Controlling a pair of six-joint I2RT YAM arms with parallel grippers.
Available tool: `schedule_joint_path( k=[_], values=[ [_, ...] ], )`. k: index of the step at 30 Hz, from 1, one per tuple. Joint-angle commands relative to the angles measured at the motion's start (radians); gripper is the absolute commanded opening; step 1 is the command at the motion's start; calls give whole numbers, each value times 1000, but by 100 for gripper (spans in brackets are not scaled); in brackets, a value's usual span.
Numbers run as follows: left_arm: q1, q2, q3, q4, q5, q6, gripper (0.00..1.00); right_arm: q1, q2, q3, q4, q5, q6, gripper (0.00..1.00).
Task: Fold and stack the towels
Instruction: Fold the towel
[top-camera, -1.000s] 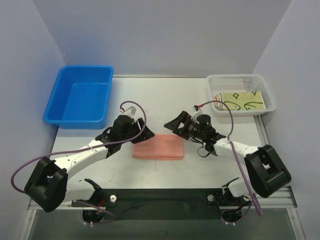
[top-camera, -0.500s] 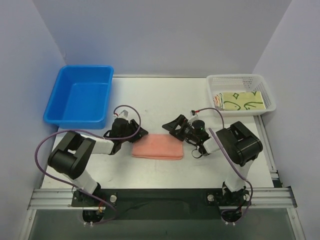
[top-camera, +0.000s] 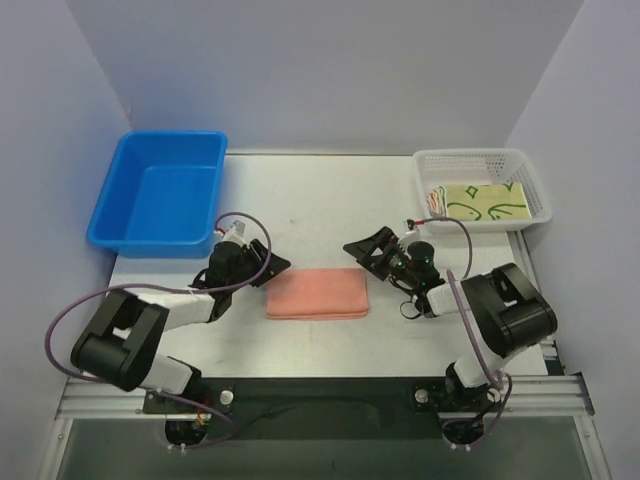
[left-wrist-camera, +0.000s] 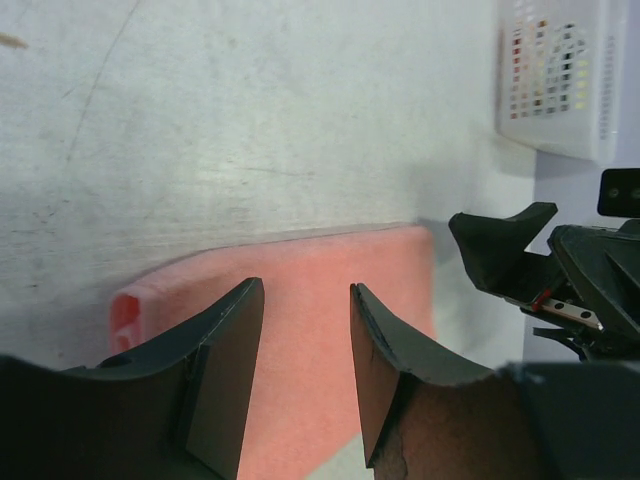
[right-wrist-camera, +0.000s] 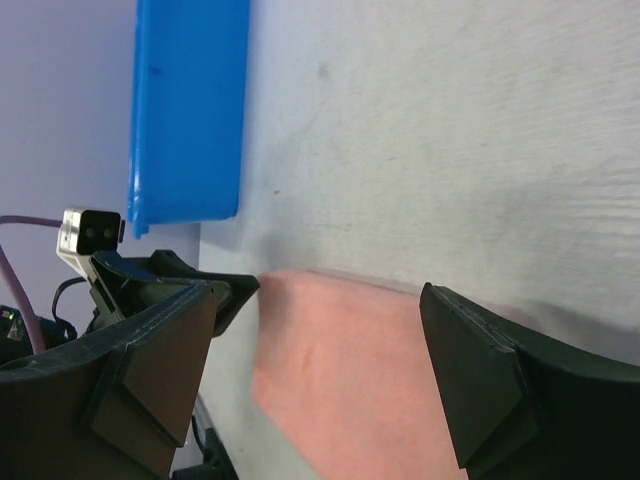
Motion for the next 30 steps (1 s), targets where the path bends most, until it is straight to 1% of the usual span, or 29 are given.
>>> schedule_joint_path(
  k=[1,3,4,5,6,7,10,11,12,13,14,16,17,18,21,23,25,26,28,29,30],
  values=[
    [-6,-167,36,-136,-31,48,50,30,-165,39,-163,-27,-77,86],
    [-18,-256,45,-203,-39,48,50,59,-209,36,-186,-41,-69,85],
    [-38,-282,45,-265,-41,47,50,70,-217,32,-191,-47,-63,85],
    [-55,-308,41,-292,-44,44,50,85,-222,24,-185,-59,-57,84],
    [-74,-353,38,-359,-69,41,50,111,-223,1,-162,-61,-36,83],
    [-119,-373,29,-388,-85,35,50,130,-222,-11,-148,-60,-27,82],
    [-189,-427,-11,-445,-137,10,49,180,-187,-68,-65,-49,9,80],
    [-219,-436,-58,-441,-152,-1,49,190,-173,-80,-50,-44,13,79],
    [-227,-436,-85,-429,-154,-17,48,199,-138,-92,-7,-40,18,79],
    [-226,-434,-109,-421,-153,-56,47,208,-119,-120,19,-37,35,79],
    [-224,-431,-173,-407,-151,-77,45,208,-98,-131,42,-35,40,79],
    [-224,-419,-230,-345,-169,-140,42,208,-44,-174,104,-18,50,78],
    [-220,-418,-250,-340,-182,-159,40,203,-29,-183,119,-15,55,78],
    [-200,-416,-283,-332,-203,-172,39,199,-7,-191,144,-17,53,78],
    [-134,-433,-304,-341,-189,-177,38,177,-18,-214,168,-18,61,78],
    [-106,-456,-306,-372,-189,-173,37,165,-50,-220,150,-23,55,79],
    [-71,-500,-304,-428,-189,-162,37,144,-120,-231,92,-24,30,79],
    [-62,-538,-301,-447,-168,-154,38,135,-148,-234,63,-29,20,79],
    [-55,-578,-253,-539,-180,-107,38,101,-249,-229,-64,-41,-28,79],
    [-55,-615,-228,-574,-206,-87,42,87,-287,-220,-130,-52,-51,80],
    [-57,-631,-199,-650,-212,-40,44,73,-371,-197,-277,-52,-74,80]
  ],
)
